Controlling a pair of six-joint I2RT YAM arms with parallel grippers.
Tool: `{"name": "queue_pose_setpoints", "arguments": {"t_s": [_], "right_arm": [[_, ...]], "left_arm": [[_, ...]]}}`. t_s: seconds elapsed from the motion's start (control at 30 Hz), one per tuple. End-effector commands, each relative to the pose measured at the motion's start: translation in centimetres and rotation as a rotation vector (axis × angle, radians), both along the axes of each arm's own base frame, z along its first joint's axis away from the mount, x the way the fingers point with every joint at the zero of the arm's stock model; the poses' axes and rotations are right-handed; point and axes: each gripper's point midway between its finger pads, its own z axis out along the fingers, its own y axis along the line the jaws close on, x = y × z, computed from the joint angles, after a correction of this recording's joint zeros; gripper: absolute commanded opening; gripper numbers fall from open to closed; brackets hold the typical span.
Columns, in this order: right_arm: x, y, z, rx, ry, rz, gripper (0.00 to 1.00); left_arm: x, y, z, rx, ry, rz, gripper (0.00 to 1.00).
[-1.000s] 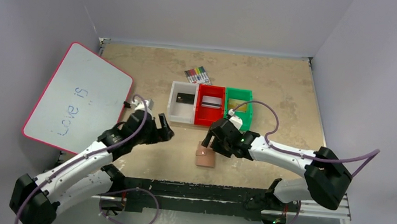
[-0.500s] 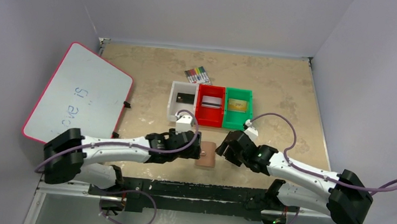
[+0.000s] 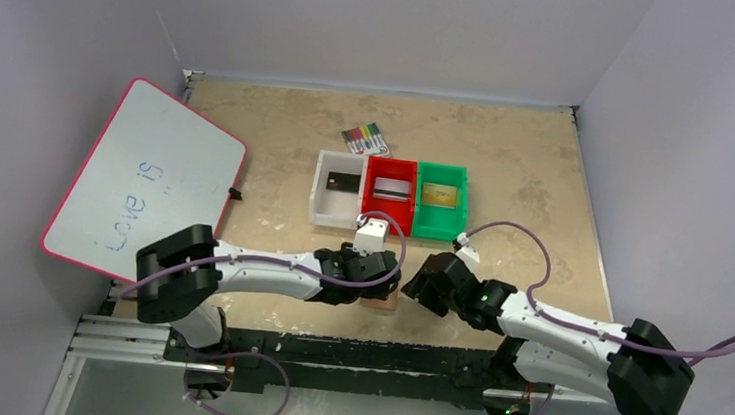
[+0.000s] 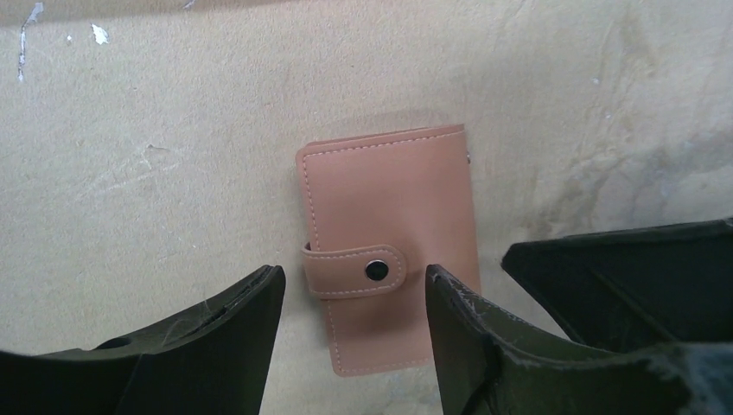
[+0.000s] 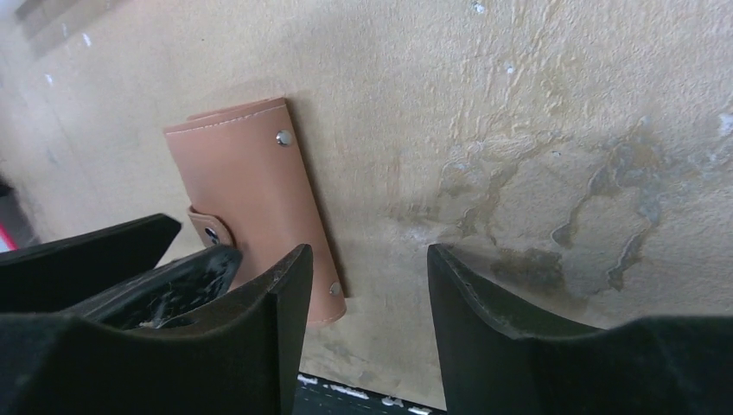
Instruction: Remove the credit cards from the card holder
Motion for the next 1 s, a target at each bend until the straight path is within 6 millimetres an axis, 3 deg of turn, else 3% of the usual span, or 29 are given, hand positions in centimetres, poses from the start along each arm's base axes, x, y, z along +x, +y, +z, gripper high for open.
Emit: {"name": "queue_pose_setpoints", "arguments": {"t_s": [0.0,0.27,0.37,0.57,0.8,0.97], "right_arm": [[0.3,0.7,0.6,0.083,-0.029,-0.023,0.54],[0.1,2.1,1.6,0.153,-0.060,0.049,0.55],[0.3,3.2,2.5,0.196,-0.087,0.091,0.55],[0.9,4.8,2.7,0.221,-0.097,0.125,0.58],[1.3,4.1,0.4,0.040,-0.038,0.154,0.59],[1.2,3.7,-0.6,-0.041,0.016,0.158,0.61]], "left_arm": [[0.8,-1.1,0.4,0.018,-0.029,0.016,0.57],[0.7,0.9,-0.4,0.149,-0.067,0.032,0.37],[0.6,1.0,-0.5,0.156,-0.071,0.025,0.22],[0.3,0.6,-0.3,0.108,-0.072,0.026,0.09],[0.5,1.4,1.4,0.044,-0.104,0.053,0.07],[0.3,1.1,4.1,-0.106,-0.133,0.047,0.08]]}}
